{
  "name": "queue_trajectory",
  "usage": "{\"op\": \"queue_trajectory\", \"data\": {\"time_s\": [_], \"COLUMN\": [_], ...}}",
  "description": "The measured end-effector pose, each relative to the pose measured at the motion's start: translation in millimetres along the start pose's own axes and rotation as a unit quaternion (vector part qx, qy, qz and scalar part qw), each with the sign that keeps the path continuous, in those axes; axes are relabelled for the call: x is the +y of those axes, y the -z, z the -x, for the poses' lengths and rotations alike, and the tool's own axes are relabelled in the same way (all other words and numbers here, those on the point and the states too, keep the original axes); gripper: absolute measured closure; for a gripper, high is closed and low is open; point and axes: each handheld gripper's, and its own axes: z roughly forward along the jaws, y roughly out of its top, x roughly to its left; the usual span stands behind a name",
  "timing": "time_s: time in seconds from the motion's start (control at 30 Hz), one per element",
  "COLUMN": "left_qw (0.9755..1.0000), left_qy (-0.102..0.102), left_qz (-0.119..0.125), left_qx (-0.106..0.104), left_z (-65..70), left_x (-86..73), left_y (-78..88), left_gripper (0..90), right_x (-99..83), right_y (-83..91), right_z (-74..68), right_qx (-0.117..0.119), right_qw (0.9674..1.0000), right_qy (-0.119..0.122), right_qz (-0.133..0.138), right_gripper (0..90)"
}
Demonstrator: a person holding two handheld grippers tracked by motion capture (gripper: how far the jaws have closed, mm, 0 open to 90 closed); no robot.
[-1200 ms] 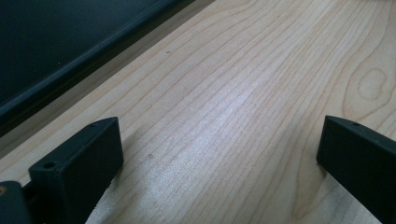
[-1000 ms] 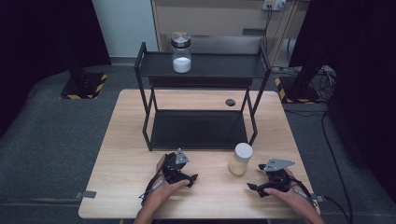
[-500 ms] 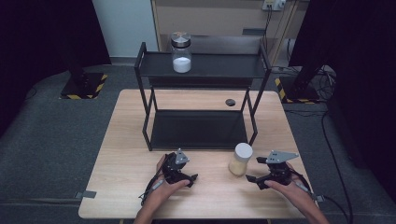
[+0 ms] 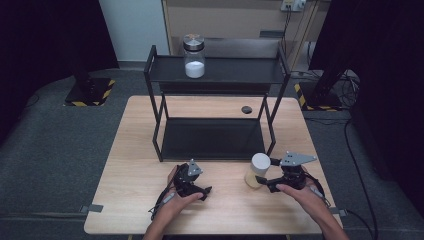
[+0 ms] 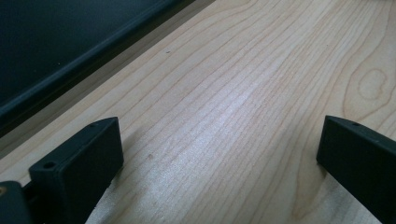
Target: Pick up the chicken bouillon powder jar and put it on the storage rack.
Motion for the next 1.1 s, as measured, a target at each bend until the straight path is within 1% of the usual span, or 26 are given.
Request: {"op": "queue_trajectory", "data": {"time_s": [0.13, 0.2, 0.3, 0.43, 0.6, 0.67, 0.77, 0.93, 1.1], "left_qw": [1.0, 1.0, 1.0, 1.0, 1.0, 1.0, 1.0, 1.0, 1.0], "left_qy": [0.0, 0.0, 0.0, 0.0, -0.001, -0.001, -0.001, -0.001, -0.001], "left_qz": [0.0, 0.0, 0.0, 0.0, 0.0, 0.0, 0.0, 0.0, 0.0], "left_qx": [0.0, 0.0, 0.0, 0.0, 0.0, -0.001, -0.001, -0.001, -0.001], "left_z": [0.0, -0.1, -0.1, -0.1, -0.2, -0.4, -0.5, -0.6, -0.5], "left_x": [0.0, 0.0, 0.1, 0.0, 0.1, 0.1, 0.1, 0.1, 0.1], "left_y": [0.0, 0.0, 0.0, 0.0, 0.0, 0.0, -0.1, -0.1, -0.1], "left_gripper": [0.0, 0.0, 0.0, 0.0, 0.0, 0.0, 0.0, 0.0, 0.0], "right_x": [1.9, 3.0, 4.2, 3.5, 1.6, 1.8, 3.1, 8.6, 15.9], "right_y": [-3.5, -6.1, -10.0, -13.4, -13.3, -12.9, -12.4, -12.2, -10.7], "right_z": [0.4, 0.7, -2.1, -7.8, -7.6, -5.6, 0.4, 2.5, 6.5], "right_qx": [-0.002, -0.002, -0.006, -0.015, -0.017, -0.013, -0.001, 0.02, 0.038], "right_qw": [0.9999, 0.9999, 0.9999, 0.9997, 0.9996, 0.9996, 0.9998, 0.9992, 0.9985], "right_qy": [-0.002, -0.003, 0.004, 0.012, 0.012, 0.013, 0.011, 0.03, 0.037], "right_qz": [0.01, 0.01, 0.009, 0.016, 0.021, 0.02, 0.019, 0.015, 0.015], "right_gripper": [22.5, 24.0, 26.9, 34.6, 35.1, 35.1, 35.2, 35.2, 35.2]}}
